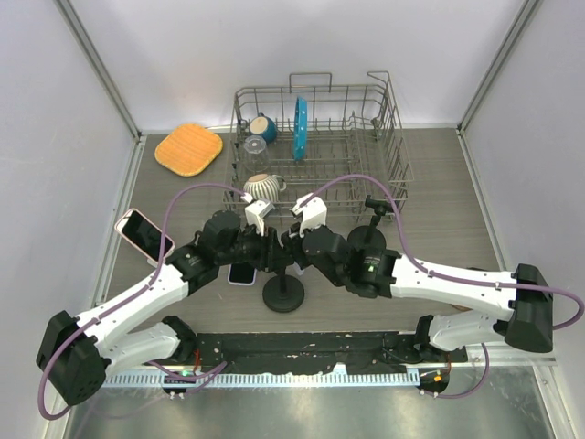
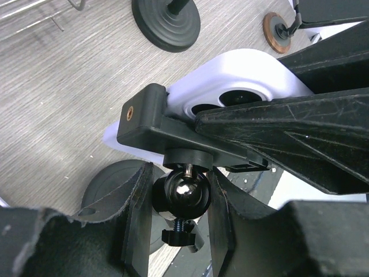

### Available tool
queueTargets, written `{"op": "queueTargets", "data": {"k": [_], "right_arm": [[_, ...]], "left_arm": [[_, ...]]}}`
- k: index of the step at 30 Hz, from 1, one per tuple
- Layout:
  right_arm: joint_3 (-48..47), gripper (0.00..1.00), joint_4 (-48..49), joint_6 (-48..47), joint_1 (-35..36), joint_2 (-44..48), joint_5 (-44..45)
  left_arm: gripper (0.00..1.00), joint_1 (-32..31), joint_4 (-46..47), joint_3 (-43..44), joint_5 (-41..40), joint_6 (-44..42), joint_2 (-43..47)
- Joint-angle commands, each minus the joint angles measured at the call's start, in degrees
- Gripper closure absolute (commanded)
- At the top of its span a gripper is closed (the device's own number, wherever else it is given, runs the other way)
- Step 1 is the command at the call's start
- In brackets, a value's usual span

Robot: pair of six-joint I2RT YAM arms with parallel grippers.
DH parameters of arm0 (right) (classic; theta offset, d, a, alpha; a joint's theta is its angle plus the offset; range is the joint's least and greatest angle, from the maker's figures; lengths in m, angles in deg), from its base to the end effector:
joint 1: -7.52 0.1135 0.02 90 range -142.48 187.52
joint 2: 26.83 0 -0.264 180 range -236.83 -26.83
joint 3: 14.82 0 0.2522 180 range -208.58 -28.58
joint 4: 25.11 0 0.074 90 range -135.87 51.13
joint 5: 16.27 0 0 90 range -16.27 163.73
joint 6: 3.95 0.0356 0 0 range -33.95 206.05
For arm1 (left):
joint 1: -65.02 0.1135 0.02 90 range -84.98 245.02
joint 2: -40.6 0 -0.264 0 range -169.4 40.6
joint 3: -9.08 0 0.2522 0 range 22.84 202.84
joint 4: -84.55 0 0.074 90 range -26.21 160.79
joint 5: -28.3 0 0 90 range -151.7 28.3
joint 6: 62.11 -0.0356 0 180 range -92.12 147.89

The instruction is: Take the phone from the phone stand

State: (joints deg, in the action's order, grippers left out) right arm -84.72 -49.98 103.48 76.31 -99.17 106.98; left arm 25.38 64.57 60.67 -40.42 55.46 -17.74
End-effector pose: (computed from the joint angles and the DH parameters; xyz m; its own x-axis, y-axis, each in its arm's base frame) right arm 0.1210 0.2578 0.3067 -0.3391 -0.1814 -0.9231 -0.5260 0.8501 0.0261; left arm 0.1670 -0.1552 0.2604 -0.6977 0.0180 -0.7162 0.5879 0.5856 -0.5581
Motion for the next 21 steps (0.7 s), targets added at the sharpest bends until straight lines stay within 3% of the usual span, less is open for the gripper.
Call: {"op": "queueTargets", "data": {"k": [1, 7, 12, 21], "right_arm": [[0.2, 0.99, -14.5, 0.1, 1.2, 4.2, 2.7], [-2.1, 0.99, -16.7, 0.0, 1.3, 2.5, 5.0], [-4.1, 0.99, -19.3, 2.9, 0.6, 1.7, 14.9], [-6.1, 0.99, -24.3, 8.7, -4.1, 1.1, 20.6]], "left_arm": [[1.00, 3.5, 4.6, 0.8, -7.9, 2.5, 2.4], [1.00, 3.5, 4.6, 1.1, -6.4, 1.8, 1.7], [1.00, 2.8, 4.9, 1.1, -5.9, 0.8, 2.4], [1.00, 0.8, 3.9, 1.1, -8.3, -0.4, 3.9]]}}
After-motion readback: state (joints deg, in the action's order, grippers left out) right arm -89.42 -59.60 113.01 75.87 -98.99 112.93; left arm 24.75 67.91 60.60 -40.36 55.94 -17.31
